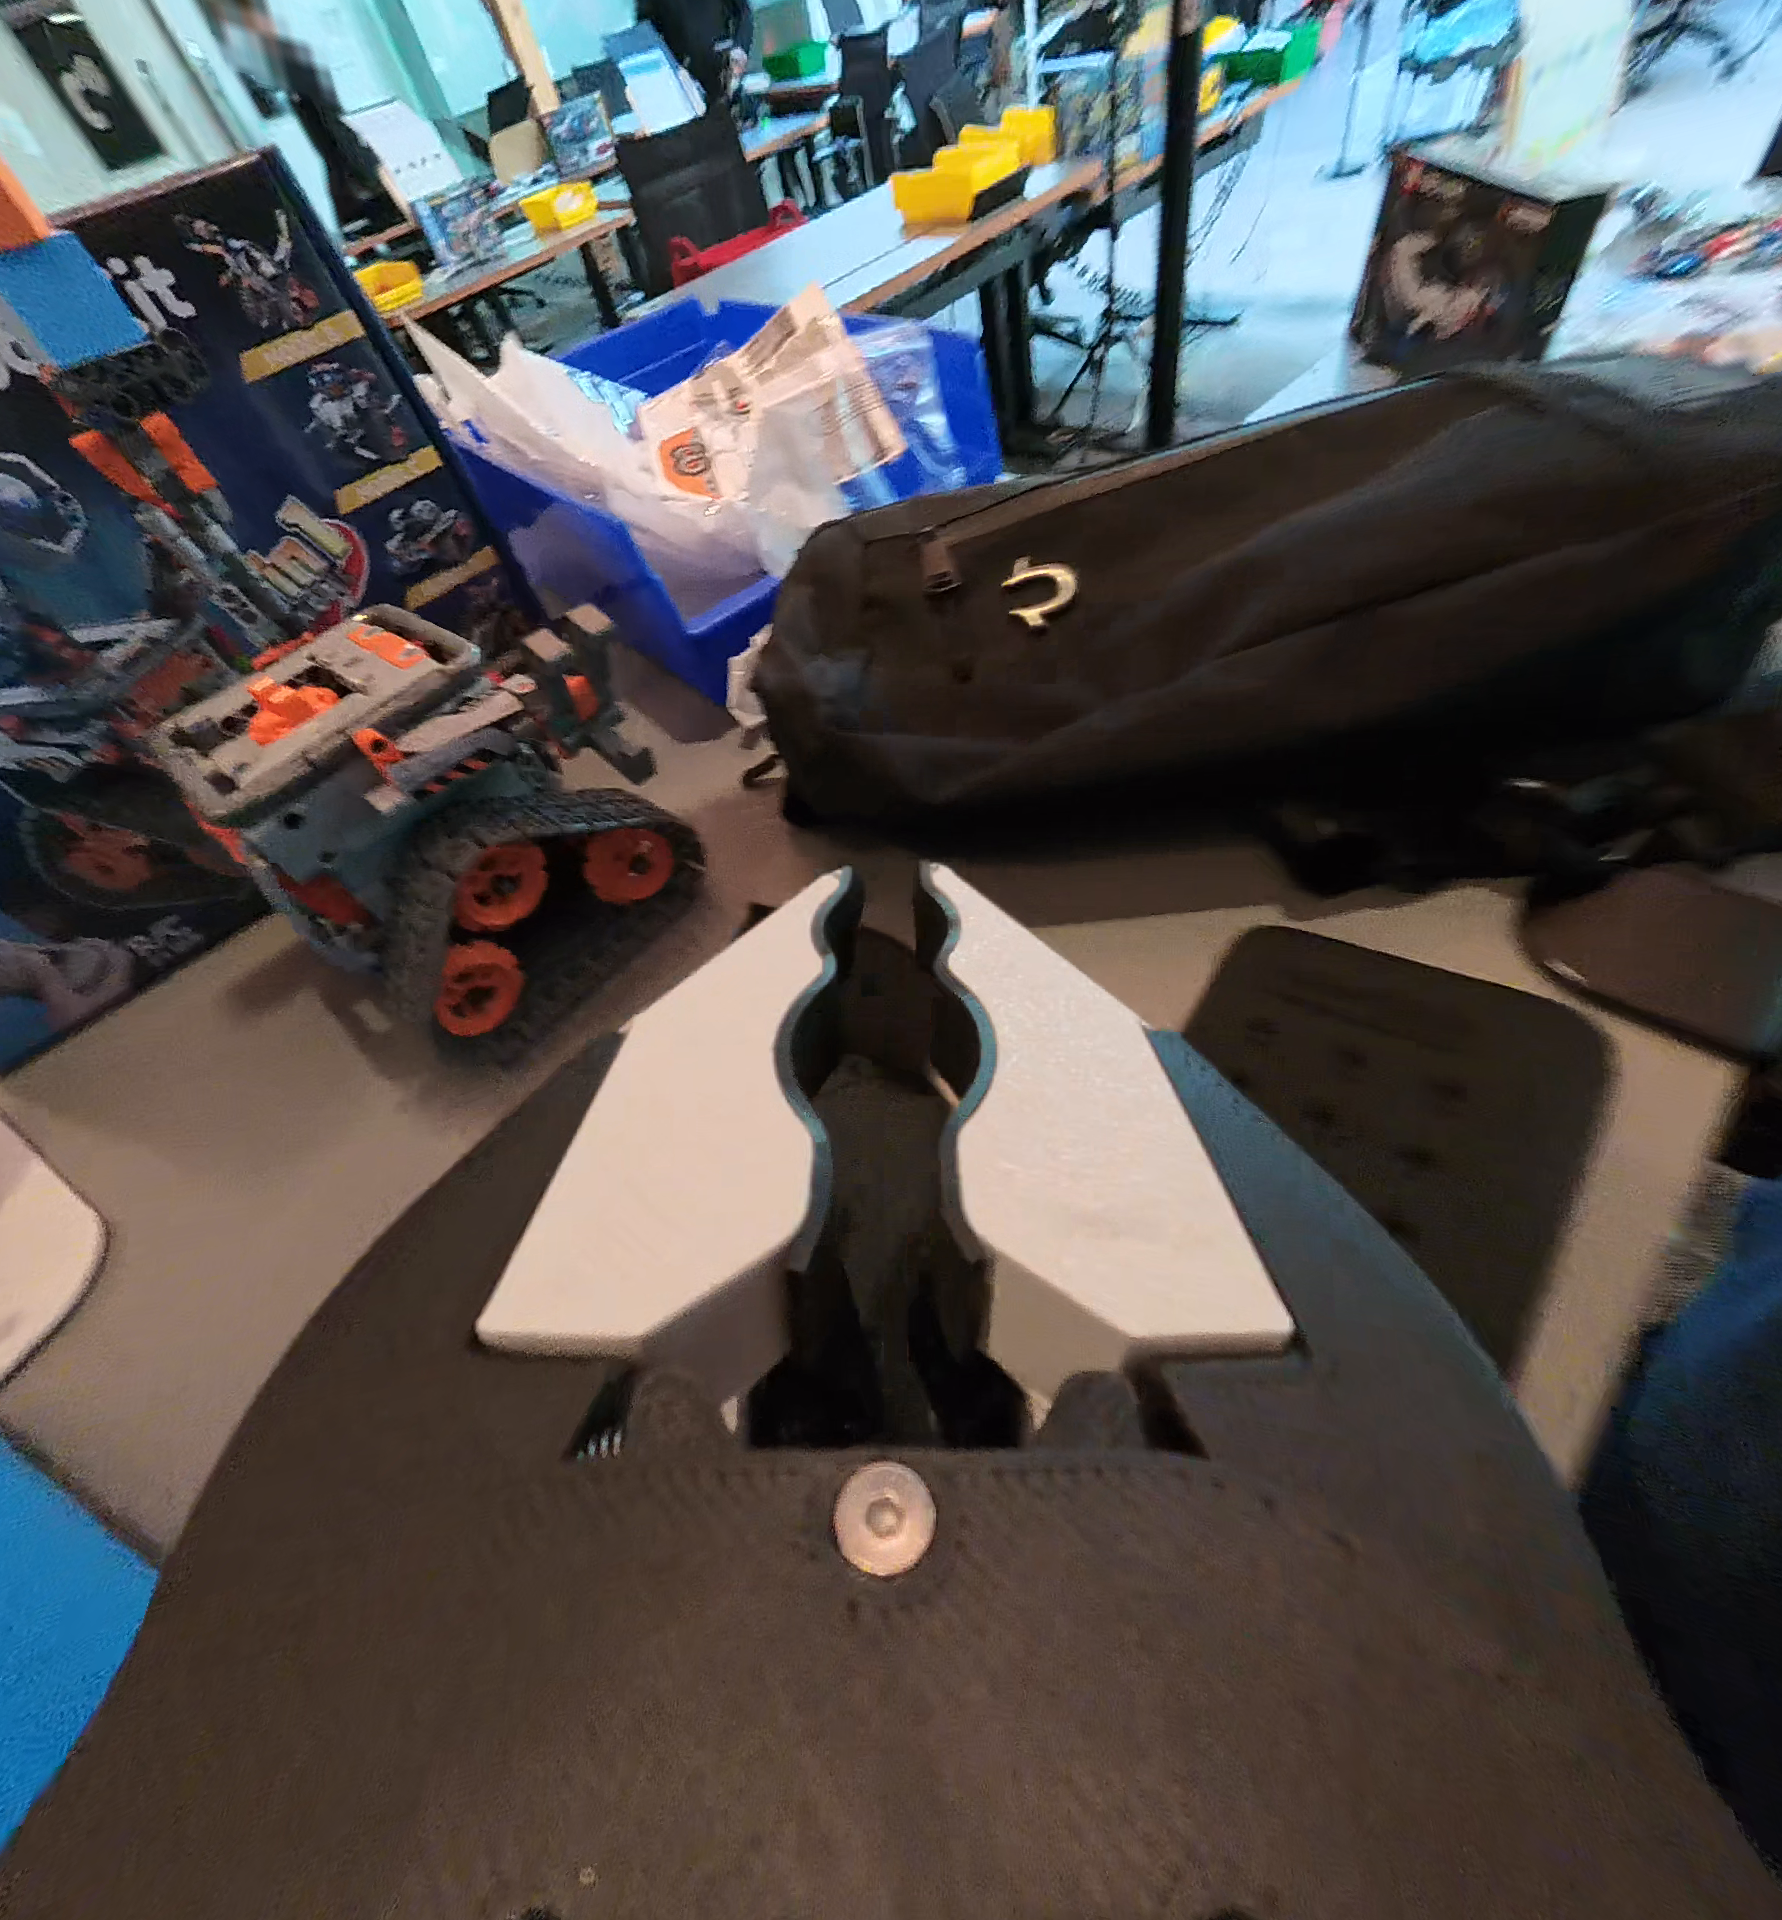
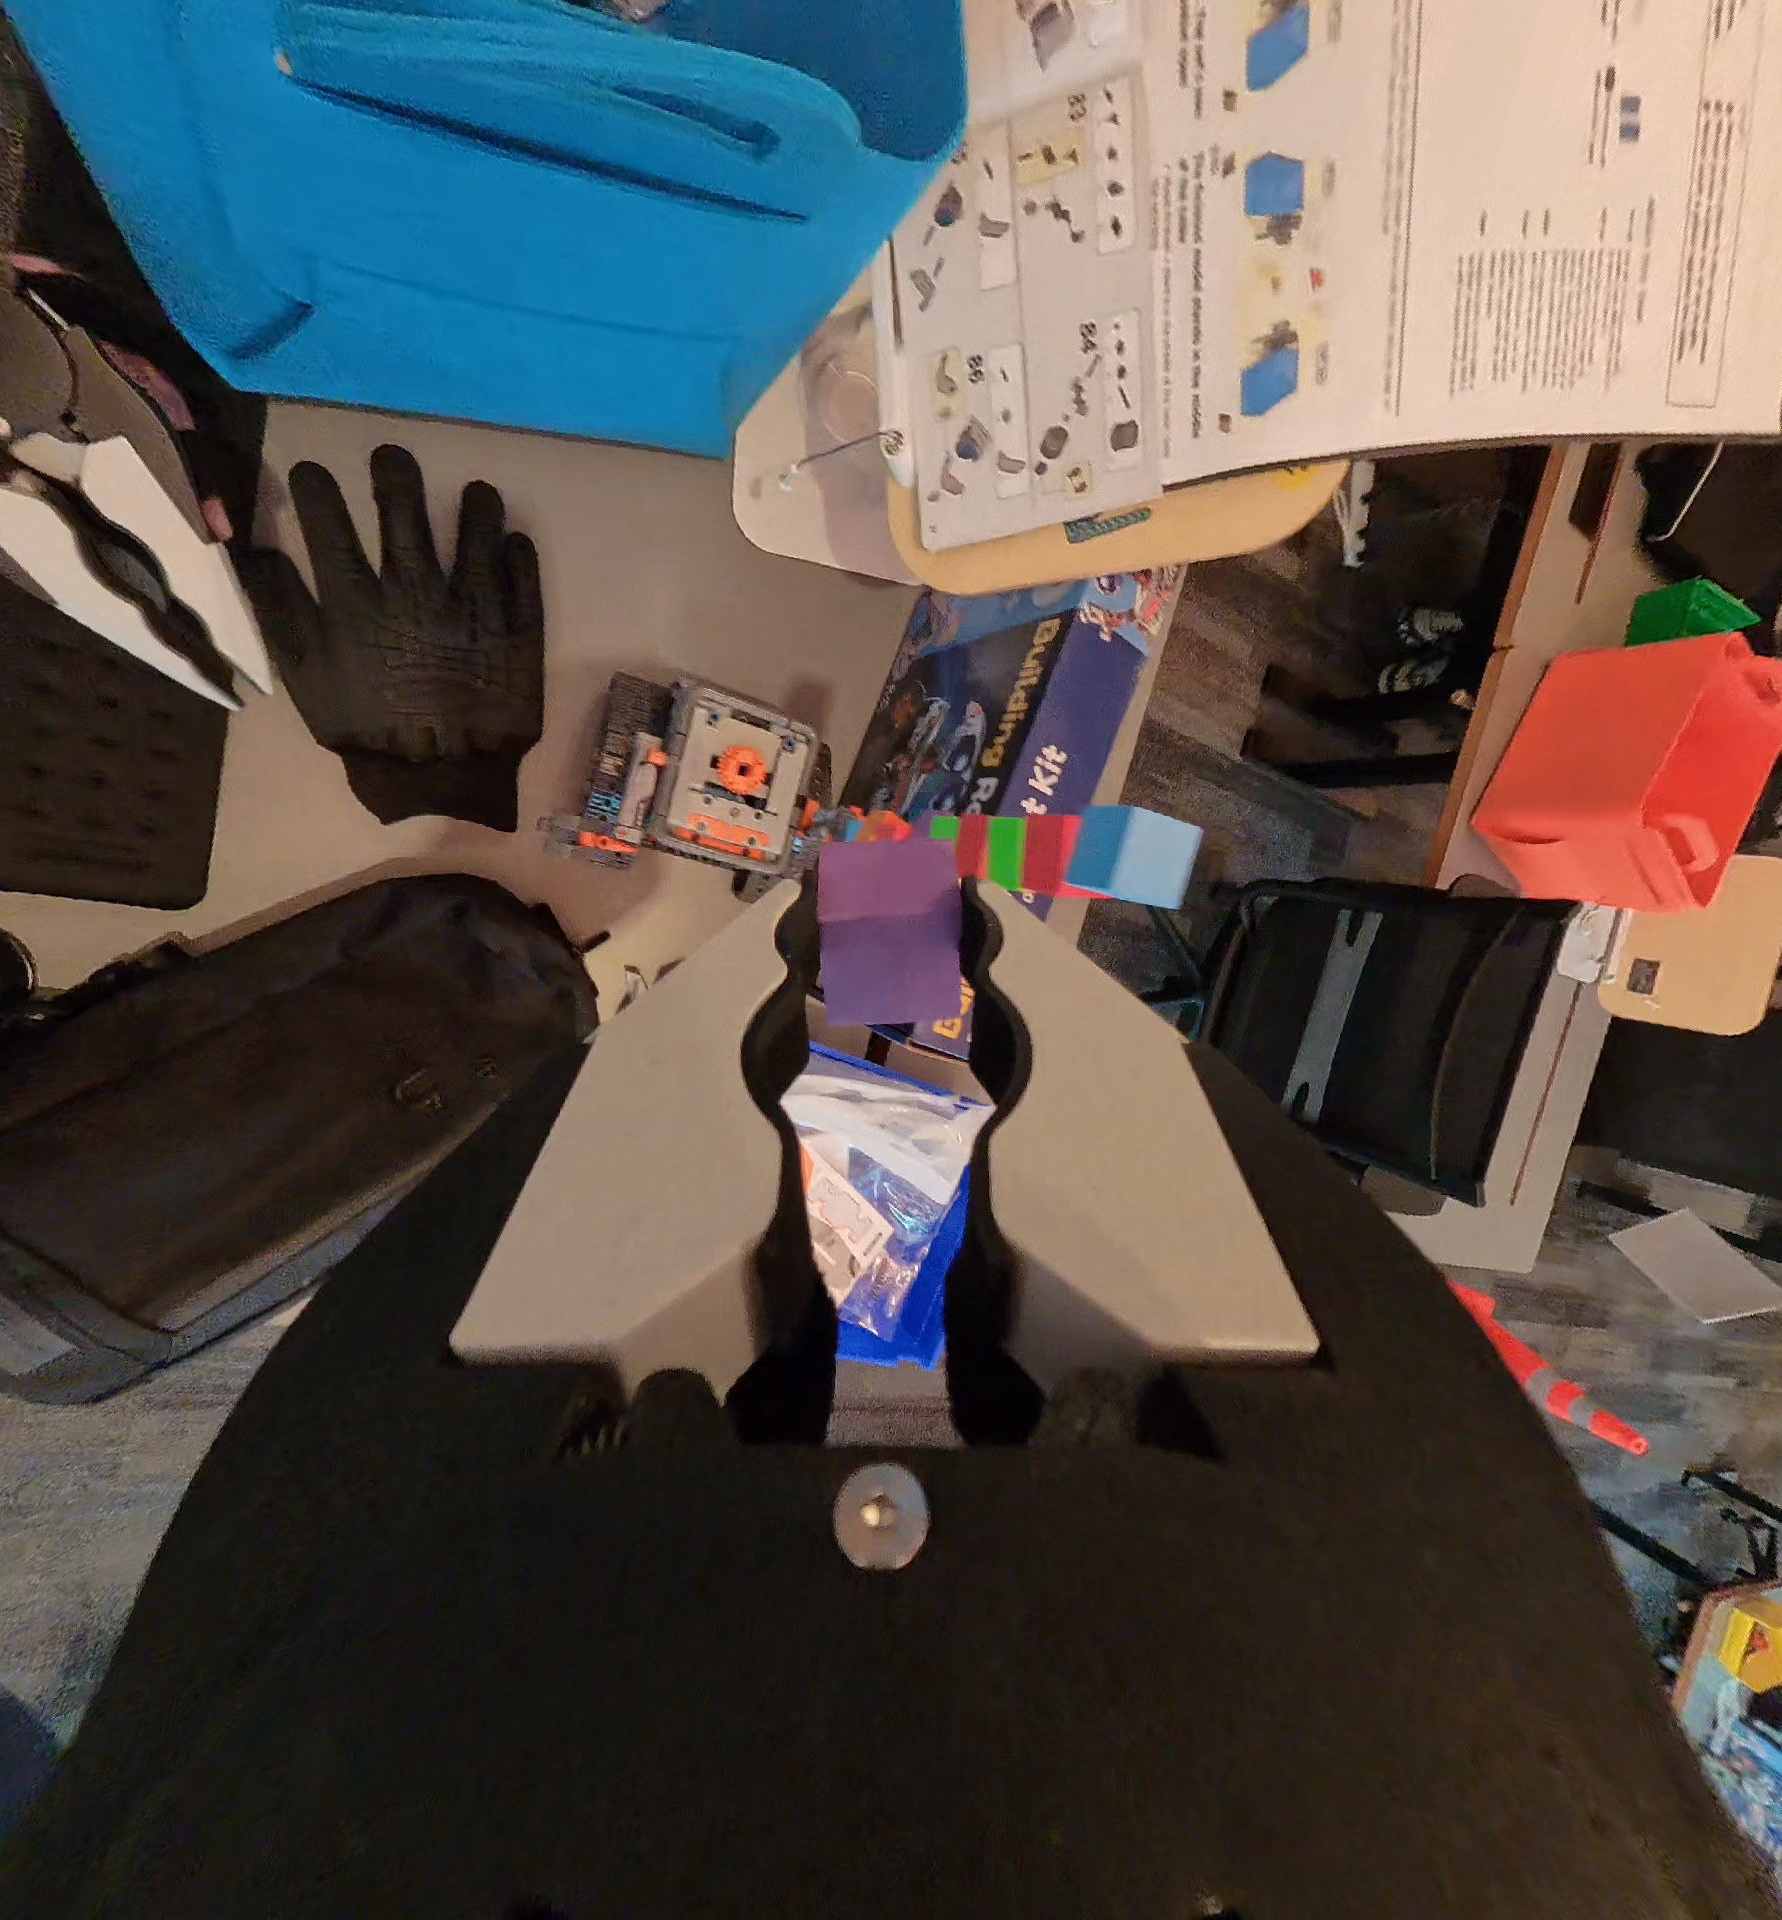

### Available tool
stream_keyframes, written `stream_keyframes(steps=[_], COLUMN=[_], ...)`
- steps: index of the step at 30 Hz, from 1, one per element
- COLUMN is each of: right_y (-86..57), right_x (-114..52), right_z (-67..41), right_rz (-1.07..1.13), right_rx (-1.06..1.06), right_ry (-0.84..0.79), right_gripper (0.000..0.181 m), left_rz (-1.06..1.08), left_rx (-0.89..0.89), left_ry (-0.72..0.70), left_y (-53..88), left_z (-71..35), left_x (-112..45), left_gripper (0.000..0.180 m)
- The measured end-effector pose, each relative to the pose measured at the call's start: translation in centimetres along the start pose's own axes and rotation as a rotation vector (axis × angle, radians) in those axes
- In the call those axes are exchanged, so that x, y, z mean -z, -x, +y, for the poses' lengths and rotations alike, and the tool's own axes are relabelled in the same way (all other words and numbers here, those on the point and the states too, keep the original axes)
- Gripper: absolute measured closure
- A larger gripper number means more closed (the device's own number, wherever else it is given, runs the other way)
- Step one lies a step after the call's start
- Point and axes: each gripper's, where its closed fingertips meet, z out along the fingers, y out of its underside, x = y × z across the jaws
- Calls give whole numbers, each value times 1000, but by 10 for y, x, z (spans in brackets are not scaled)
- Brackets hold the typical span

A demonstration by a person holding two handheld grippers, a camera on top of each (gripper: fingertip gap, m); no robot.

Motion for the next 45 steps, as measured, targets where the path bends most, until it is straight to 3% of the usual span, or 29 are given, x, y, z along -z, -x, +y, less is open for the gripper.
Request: stream_keyframes(steps=[9,13,25,45], right_y=[-64,-79,-90,-85], right_x=[-26,-38,-62,-71], right_z=[14,19,23,26], right_rz=[-88,-118,-242,-318], right_rx=[-34,-43,-60,-79], right_ry=[148,216,397,445], right_gripper=[156,156,156,156], left_rz=[-186,-157,-75,-43], left_rx=[-85,-105,-5,6], left_ry=[5,53,-23,-53], left_y=[94,94,91,85], left_z=[3,24,22,16], left_x=[-67,-78,-78,-77], left_gripper=[171,171,171,170])
